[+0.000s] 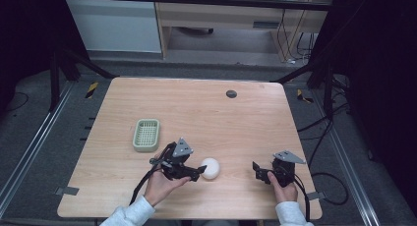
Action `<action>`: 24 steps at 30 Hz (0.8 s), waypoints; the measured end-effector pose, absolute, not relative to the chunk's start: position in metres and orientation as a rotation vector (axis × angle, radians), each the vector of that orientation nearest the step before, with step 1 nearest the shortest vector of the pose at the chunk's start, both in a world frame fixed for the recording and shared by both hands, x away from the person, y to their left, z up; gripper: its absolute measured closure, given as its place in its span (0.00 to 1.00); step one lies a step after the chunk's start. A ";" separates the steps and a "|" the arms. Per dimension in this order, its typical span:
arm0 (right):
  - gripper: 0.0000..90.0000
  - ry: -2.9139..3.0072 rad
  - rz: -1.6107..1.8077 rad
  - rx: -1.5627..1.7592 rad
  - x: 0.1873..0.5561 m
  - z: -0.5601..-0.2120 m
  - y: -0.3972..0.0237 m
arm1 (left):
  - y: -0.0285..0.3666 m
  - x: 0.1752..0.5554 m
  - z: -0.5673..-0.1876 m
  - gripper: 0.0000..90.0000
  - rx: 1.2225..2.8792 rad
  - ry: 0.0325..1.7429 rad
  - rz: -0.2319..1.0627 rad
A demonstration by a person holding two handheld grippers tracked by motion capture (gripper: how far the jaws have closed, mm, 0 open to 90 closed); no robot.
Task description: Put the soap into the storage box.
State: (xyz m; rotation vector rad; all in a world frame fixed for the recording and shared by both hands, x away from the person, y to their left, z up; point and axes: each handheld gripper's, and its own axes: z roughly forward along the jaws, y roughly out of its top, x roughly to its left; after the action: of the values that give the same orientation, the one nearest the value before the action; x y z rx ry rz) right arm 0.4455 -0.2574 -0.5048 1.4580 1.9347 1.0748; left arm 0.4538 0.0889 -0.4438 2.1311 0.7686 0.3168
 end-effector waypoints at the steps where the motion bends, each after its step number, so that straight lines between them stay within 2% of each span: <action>1: 0.05 1.935 1.068 1.447 0.446 -0.505 -0.258 | 0.087 0.454 -0.444 0.21 2.133 0.767 0.315; 24: 0.05 1.933 1.084 1.468 0.445 -0.505 -0.257 | 0.060 0.459 -0.454 0.19 2.214 0.739 0.292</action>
State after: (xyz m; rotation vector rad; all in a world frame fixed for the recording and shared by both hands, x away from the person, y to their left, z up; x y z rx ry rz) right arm 0.4453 -0.2573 -0.5046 1.4685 1.9332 1.0836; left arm 0.4589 0.0598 -0.4537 2.2140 0.7386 0.2918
